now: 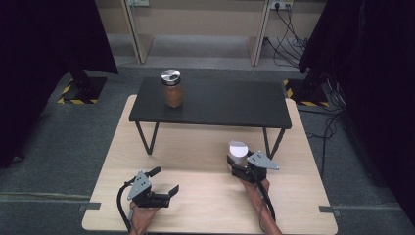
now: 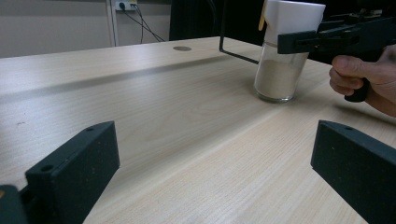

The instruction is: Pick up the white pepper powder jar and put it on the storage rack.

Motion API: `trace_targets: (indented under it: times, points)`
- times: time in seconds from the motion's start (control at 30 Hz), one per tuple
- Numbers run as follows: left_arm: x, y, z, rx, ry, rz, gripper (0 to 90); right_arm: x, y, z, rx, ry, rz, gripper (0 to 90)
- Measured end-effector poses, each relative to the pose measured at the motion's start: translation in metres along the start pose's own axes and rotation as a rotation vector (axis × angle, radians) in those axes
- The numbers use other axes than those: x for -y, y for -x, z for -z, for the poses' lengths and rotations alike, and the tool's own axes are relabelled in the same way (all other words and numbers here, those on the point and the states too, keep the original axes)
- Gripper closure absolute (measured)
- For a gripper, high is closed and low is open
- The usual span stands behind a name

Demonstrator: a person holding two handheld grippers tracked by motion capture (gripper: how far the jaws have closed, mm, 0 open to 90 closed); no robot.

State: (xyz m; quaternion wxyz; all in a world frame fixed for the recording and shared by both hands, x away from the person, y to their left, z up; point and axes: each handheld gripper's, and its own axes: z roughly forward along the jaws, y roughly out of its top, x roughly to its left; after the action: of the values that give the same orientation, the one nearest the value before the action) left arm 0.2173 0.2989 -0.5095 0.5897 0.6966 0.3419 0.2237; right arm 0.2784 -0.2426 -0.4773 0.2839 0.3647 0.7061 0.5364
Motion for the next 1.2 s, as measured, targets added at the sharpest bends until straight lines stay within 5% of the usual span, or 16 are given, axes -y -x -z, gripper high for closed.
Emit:
trace_targets:
  times: [0.57, 1.2]
  points:
    - [0.000, 0.000, 0.000, 0.001, -0.001, 0.002, 0.5, -0.005, -0.004, 0.008, 0.011, -0.005, -0.002, 30.3]
    - [0.000, 0.000, 0.000, 0.003, -0.002, 0.002, 0.6, -0.042, 0.009, 0.036, -0.066, 0.011, 0.020, 30.3]
